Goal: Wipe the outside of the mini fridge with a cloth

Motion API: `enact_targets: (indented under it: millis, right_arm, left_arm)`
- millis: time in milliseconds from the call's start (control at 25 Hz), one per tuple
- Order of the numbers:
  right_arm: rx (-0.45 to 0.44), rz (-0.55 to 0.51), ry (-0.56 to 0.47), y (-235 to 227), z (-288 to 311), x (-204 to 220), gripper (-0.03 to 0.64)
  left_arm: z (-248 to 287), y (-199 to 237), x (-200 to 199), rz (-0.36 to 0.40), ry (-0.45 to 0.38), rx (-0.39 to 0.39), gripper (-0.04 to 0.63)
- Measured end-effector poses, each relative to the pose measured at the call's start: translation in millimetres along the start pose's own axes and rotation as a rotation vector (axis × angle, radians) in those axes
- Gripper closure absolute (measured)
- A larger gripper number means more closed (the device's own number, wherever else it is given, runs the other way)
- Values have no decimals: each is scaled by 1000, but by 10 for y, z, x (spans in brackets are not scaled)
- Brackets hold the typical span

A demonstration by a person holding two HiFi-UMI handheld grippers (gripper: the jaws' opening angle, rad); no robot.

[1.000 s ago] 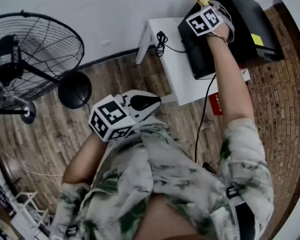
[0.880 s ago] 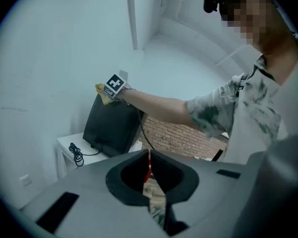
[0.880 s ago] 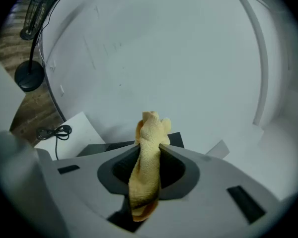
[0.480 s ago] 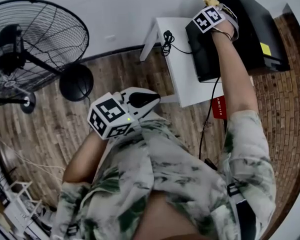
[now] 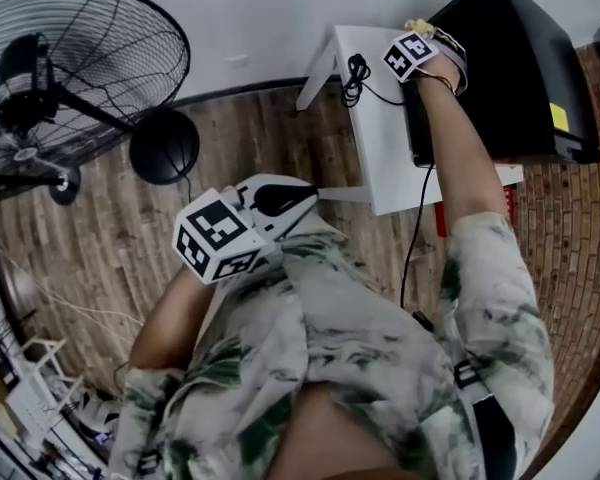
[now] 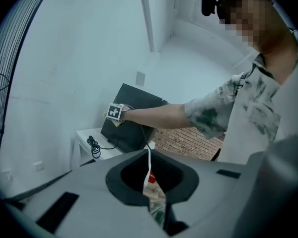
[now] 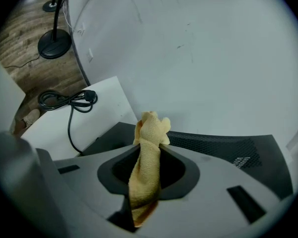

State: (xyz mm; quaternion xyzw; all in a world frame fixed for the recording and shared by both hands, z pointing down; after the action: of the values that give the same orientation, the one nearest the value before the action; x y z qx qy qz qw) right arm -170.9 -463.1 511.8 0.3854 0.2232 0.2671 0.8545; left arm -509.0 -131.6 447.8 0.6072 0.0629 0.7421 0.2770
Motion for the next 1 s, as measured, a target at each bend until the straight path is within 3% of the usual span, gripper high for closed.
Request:
enact_targets:
  millis: [600,1000]
  right_arm:
    - [-197,-66,26,980,816,-324,518]
    - [-310,34,-29,1287,1081,-322,518]
  left_arm:
    - [95,244,76,-56,35,-110,568]
    - [299,319,69,-79,54,-134,568]
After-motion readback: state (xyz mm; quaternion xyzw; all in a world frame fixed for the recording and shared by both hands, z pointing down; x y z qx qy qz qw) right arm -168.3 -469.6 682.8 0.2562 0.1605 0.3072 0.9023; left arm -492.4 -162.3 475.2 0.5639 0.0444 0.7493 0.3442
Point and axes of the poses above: the fingertips, and each gripper's own axes: z forward along the fingers, y to its left, x out of its underside, the point moved 3 cm from there along -z, backward along the fingers, and after that the axes turned 7 degrees about -x, right-handed, at the moved point
